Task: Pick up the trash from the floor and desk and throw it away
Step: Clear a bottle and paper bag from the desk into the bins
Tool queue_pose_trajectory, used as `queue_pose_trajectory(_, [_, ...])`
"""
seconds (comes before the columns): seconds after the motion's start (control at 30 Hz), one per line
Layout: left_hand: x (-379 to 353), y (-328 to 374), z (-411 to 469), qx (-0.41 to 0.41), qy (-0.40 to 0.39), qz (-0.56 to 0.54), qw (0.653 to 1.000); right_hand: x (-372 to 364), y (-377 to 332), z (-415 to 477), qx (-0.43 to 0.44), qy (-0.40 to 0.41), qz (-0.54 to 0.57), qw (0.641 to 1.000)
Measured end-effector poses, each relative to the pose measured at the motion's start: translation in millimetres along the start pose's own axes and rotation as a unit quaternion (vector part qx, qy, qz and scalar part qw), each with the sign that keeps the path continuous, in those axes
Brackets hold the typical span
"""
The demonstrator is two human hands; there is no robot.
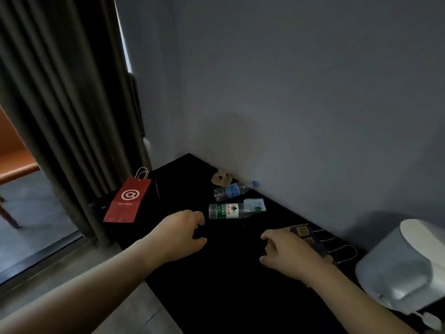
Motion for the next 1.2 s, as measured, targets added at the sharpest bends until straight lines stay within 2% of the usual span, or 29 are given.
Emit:
queue_pose_trajectory(0.1, [4.5, -3.8, 37.1, -0.033, -0.034, 0.014, 0.999, 2.4, 6.5, 13.0, -0.04, 0.021, 0.001, 0.999])
queue_pose_trajectory(0.3, [14.3, -23.4, 102.2, -0.076, -0.038, 0.042, 0.996, -1.0, 13.7, 42.5, -0.132, 0.059, 0.021, 0.989])
queue_pose_trajectory(0.6, [-41.6, -35.4, 186.3, -0.066, -0.095, 0.053, 0.992, -30.8, 40.8, 65.5, -0.217, 0.058, 0.031, 0.974])
queue_pose_trajectory(0.97, [-112.6, -19.6, 262.0, -0.065, -0.129, 0.048, 0.988, -45.6, 111.3, 118.9, -0.219, 0.037, 0.059, 0.973])
queue_pose_trajectory(1.2, [-161.1, -0.1, 316.9, -0.02, -0.136, 0.065, 0.988, -57.8, 159.9, 150.8, -0.186, -0.002, 0.047, 0.981])
Point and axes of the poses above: each hand's wrist, its own z-axis towards the middle knuckle, its own x-axis out of the back of the hand, y = z × x, the point moved 9 cm from there along z, towards the middle knuckle, and after that the axes turned 11 degrees about x, right-handed, at the moved point
